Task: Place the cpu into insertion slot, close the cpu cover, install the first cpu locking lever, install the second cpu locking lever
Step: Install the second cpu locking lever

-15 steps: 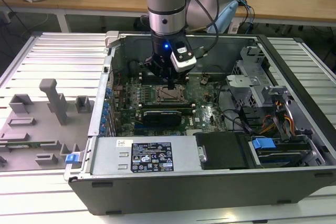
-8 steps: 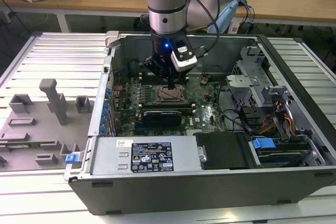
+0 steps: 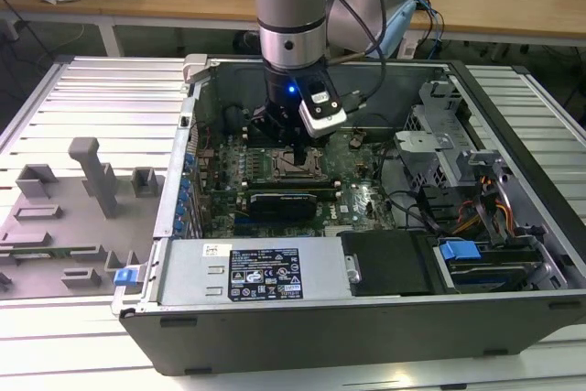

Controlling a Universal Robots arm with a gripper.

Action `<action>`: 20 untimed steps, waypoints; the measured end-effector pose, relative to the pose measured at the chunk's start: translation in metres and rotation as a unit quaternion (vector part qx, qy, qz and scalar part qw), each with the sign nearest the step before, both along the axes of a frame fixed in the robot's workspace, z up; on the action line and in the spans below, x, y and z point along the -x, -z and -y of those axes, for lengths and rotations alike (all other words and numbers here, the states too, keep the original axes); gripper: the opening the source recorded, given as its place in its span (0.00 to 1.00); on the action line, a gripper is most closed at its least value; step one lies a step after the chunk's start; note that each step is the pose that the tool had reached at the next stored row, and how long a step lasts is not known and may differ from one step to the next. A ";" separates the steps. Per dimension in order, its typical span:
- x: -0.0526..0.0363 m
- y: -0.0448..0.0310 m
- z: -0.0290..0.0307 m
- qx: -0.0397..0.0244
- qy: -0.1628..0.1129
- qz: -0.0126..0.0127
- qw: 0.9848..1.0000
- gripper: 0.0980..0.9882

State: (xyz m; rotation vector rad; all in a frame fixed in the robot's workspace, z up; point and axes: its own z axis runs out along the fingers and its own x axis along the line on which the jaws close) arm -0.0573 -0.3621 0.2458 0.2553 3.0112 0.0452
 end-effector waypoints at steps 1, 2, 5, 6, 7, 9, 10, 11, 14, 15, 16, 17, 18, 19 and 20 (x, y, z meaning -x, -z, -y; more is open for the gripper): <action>0.0006 0.0008 0.0027 -0.006 0.000 0.000 1.000 0.01; 0.0017 0.0016 0.0051 -0.011 0.000 0.000 1.000 0.01; 0.0064 0.0046 0.0091 -0.020 0.000 0.000 1.000 0.01; 0.0103 0.0054 0.0099 -0.027 0.000 0.000 1.000 0.01; 0.0124 0.0058 0.0103 -0.031 0.000 0.000 1.000 0.01; 0.0163 0.0071 0.0115 -0.037 0.000 0.000 0.999 0.01; 0.0177 0.0079 0.0122 -0.039 0.000 0.000 0.999 0.01; 0.0192 0.0088 0.0131 -0.041 0.000 0.000 0.999 0.01; 0.0232 0.0121 0.0164 -0.047 0.000 0.000 0.999 0.01; 0.0250 0.0147 0.0190 -0.049 0.000 0.000 0.999 0.01; 0.0255 0.0172 0.0215 -0.051 0.000 0.000 0.999 0.01; 0.0257 0.0186 0.0229 -0.051 0.000 0.000 0.999 0.01; 0.0258 0.0199 0.0241 -0.053 0.000 0.000 0.999 0.01; 0.0261 0.0214 0.0253 -0.056 0.000 0.000 0.998 0.01; 0.0266 0.0223 0.0260 -0.061 0.000 0.000 0.998 0.01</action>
